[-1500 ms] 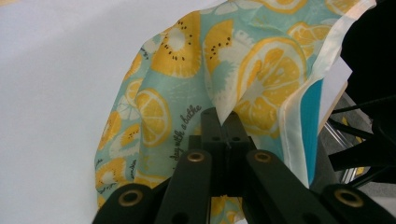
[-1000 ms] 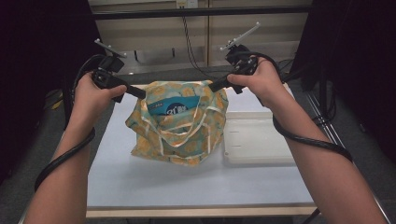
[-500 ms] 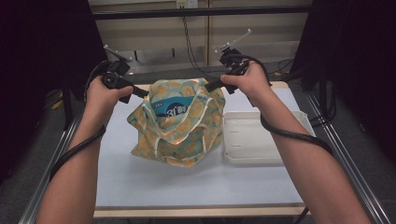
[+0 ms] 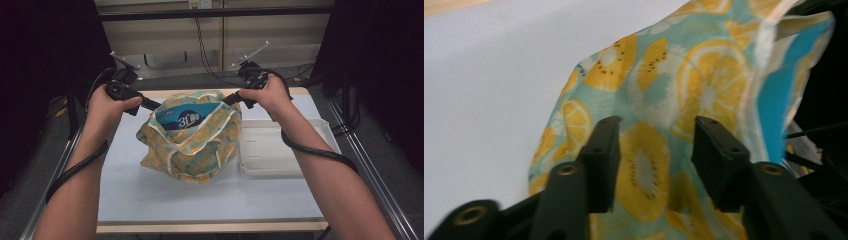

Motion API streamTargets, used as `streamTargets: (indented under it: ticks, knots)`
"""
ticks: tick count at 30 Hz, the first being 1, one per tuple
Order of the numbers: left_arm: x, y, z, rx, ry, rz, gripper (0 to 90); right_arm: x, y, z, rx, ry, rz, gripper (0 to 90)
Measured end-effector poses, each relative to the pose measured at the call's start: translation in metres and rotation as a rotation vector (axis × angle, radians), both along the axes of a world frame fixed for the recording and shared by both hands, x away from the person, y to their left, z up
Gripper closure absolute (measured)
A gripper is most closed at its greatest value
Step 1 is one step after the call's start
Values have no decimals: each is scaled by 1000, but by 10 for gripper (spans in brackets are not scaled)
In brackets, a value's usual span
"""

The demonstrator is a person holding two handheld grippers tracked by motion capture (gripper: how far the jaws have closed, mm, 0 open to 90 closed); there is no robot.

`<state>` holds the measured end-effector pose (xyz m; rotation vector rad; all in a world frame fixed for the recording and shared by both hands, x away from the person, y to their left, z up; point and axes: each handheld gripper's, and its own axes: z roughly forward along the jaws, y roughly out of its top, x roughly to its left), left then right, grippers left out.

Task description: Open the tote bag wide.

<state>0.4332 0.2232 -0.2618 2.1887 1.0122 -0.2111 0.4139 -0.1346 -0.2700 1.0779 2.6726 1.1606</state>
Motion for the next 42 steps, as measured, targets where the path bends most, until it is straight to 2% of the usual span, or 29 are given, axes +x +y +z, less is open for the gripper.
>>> streamTargets:
  ticks: [1, 4, 5, 6, 9, 10, 12, 13, 14, 16, 17, 18, 19, 21, 23, 25, 27, 32, 36, 42]
  knots:
    - [-3, 0, 2, -18, -1, 24, 482, -1, 0, 0, 5, 2, -4, 900]
    - [-9, 2, 9, -2, -41, 22, 382, -2, -2, -2, 1, -1, -2, 900]
    - [-11, 3, 11, -10, -39, 29, 337, -3, -3, -2, -4, 6, -5, 900]
    - [-13, 3, 13, -36, -40, 44, 305, -3, -3, -2, -2, 3, -6, 900]
    - [-19, 5, 17, -64, -57, 52, 233, -5, -3, -1, -1, 5, -7, 900]
    - [-21, 6, 19, -60, -58, 21, 212, -5, -3, -1, -4, 4, -9, 900]
    - [-25, 4, 19, -63, -53, 7, 217, -6, -2, 0, -7, 2, -6, 900]
    - [-27, 4, 19, -53, -51, -23, 205, -6, -2, 0, -6, 1, -6, 900]
    - [-30, 3, 19, -58, -49, -22, 207, -6, -2, 1, -5, -5, 0, 900]
    - [-34, 1, 19, -34, -51, -45, 237, -7, -2, 2, 1, -7, -3, 900]
    - [-33, 2, 18, -3, -59, -75, 272, -6, -3, 2, 1, -16, 2, 900]
    - [-34, 1, 16, 22, -45, -82, 291, -7, -2, 2, -1, -4, -2, 900]
    - [-35, 1, 15, 28, -46, -77, 305, -8, -2, 2, -7, -3, -3, 900]
    - [-35, 0, 12, 43, -31, -110, 383, -8, -2, 2, -9, -1, -1, 900]
    - [-36, -3, 9, 28, -16, -112, 441, -9, -1, 2, -13, -1, 1, 900]
    - [-35, -4, 9, 40, -9, -128, 538, -9, -1, 3, -14, -2, 2, 900]
    - [-34, -4, 7, 47, -3, -142, 572, -9, -1, 3, -17, 0, 5, 900]
    - [-34, -2, 7, 52, 0, -141, 706, -9, -4, 2, -16, 3, -4, 900]
    - [-34, 1, 13, 12, -2, -123, 745, -10, -6, 2, -15, 5, -9, 900]
    - [-34, -1, 23, 38, -4, -122, 811, -9, -7, 3, -10, -1, -8, 900]
